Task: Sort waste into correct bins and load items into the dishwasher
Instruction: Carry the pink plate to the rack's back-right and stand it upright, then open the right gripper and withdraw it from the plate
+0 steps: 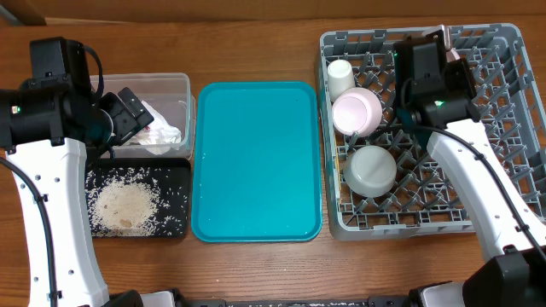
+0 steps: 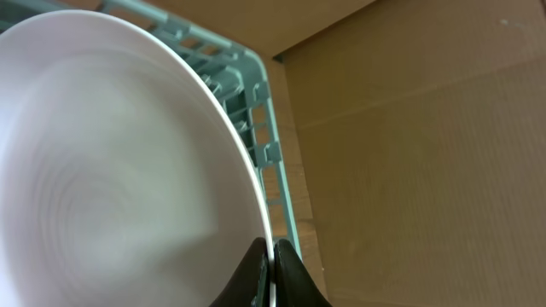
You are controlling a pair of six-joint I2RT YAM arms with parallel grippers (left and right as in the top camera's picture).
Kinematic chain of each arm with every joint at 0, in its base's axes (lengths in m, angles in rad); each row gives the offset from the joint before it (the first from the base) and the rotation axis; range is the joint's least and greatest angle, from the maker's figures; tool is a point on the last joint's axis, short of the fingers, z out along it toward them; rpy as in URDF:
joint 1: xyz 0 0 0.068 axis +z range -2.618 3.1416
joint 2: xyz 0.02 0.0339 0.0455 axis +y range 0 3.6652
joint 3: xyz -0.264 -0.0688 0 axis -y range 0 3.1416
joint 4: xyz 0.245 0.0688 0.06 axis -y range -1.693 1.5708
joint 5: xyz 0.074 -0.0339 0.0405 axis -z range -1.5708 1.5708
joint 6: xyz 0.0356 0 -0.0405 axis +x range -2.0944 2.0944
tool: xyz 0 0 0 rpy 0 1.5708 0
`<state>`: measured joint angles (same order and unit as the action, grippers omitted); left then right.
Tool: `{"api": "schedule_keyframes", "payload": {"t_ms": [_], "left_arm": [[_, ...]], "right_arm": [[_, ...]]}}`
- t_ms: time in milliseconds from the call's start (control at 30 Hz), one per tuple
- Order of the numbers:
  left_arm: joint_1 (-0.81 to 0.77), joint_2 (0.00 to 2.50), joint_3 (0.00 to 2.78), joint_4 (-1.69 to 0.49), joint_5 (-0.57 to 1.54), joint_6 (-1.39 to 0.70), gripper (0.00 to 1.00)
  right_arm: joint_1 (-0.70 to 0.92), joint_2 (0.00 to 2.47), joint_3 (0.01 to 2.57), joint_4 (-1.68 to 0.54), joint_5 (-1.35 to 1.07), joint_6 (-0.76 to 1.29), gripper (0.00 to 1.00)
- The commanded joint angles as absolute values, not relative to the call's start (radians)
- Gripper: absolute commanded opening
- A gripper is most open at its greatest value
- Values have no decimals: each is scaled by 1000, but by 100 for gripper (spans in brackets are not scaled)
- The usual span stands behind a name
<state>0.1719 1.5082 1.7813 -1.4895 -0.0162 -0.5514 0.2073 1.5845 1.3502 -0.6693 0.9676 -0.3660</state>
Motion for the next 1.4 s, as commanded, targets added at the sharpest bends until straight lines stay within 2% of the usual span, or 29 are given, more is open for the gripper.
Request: {"api": "schedule_keyframes", "payload": {"t_ms": [0, 367, 400, 467, 533, 567, 600, 667, 767, 800, 900, 1100, 1367], "left_arm": [[176, 1512, 1796, -1488, -26, -554, 100], [176, 1512, 1796, -1488, -26, -554, 100], [176, 1512, 1796, -1488, -26, -554, 100], [176, 1512, 1796, -1488, -26, -554, 100], [176, 1512, 1796, -1488, -26, -554, 100], [176, 1512, 1796, -1488, -26, -554, 100], [176, 1512, 1796, -1488, -26, -554, 100], [176, 1512, 1796, -1488, -26, -554, 100], [176, 1512, 1796, -1488, -26, -554, 100], [176, 1512, 1796, -1488, -26, -554, 100], [176, 1512, 1796, -1488, -26, -554, 100], [176, 1512, 1796, -1488, -26, -554, 100], [176, 1512, 1796, -1488, -26, -554, 100]], "right_arm": [[202, 1613, 1330, -654, 971, -398, 4], [203, 1661, 1330, -630, 966, -416, 4], [203, 1661, 1330, -628, 966, -416, 8], [202, 1661, 1330, -628, 966, -416, 24], [202, 1661, 1330, -625, 966, -416, 31], [202, 1661, 1330, -621, 966, -416, 39], [202, 1661, 1330, -617, 966, -416, 52], [203, 1661, 1330, -609, 966, -416, 62], [203, 1661, 1330, -592, 966, -416, 92], [203, 1661, 1330, -574, 966, -416, 99], [217, 1661, 1330, -514, 967, -392, 100], [320, 1661, 1330, -472, 915, -198, 100], [509, 1661, 1330, -493, 353, -144, 100]]}}
